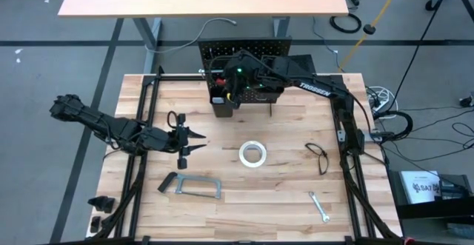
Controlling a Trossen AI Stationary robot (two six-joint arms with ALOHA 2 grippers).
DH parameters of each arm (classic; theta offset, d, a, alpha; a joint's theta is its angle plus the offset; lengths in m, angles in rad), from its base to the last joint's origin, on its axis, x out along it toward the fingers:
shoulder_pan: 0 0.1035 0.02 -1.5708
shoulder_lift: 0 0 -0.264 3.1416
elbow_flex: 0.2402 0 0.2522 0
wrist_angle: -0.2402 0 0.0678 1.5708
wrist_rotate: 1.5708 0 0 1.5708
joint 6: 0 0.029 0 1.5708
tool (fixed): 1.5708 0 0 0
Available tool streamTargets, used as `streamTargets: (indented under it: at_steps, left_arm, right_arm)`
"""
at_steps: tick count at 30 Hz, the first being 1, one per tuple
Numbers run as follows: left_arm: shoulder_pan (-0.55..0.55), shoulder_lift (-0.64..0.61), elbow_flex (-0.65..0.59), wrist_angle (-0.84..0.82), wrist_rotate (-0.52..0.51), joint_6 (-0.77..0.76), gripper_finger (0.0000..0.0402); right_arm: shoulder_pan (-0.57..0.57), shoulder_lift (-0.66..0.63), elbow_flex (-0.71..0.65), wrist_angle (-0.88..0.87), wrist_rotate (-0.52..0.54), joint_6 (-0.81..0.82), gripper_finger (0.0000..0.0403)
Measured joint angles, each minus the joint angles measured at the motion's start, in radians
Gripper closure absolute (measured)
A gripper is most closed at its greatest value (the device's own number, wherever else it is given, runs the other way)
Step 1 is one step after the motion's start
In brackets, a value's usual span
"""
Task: Hang tools onto peg board
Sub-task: Put the red t handle screwdriver into the left black tool bin, then put the silver wrench into the left black tool bin
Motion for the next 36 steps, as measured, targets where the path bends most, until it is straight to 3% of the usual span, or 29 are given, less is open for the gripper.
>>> streamTargets:
  at_steps: [14, 22, 36]
  left_arm:
    - [0.0, 0.0, 0.0, 0.001, 0.003, 0.0, 0.0275]
    - [0.0, 0.0, 0.0, 0.0, 0.003, 0.0, 0.0275]
    - [0.0, 0.0, 0.0, 0.0, 0.027, 0.0, 0.0275]
  right_arm:
    - [-0.002, 0.0, 0.0, -0.009, 0.027, 0.001, 0.0348]
    - [-0.002, 0.0, 0.0, 0.013, 0.026, -0.002, 0.0318]
    - [-0.001, 0.0, 0.0, 0.029, 0.025, -0.007, 0.0331]
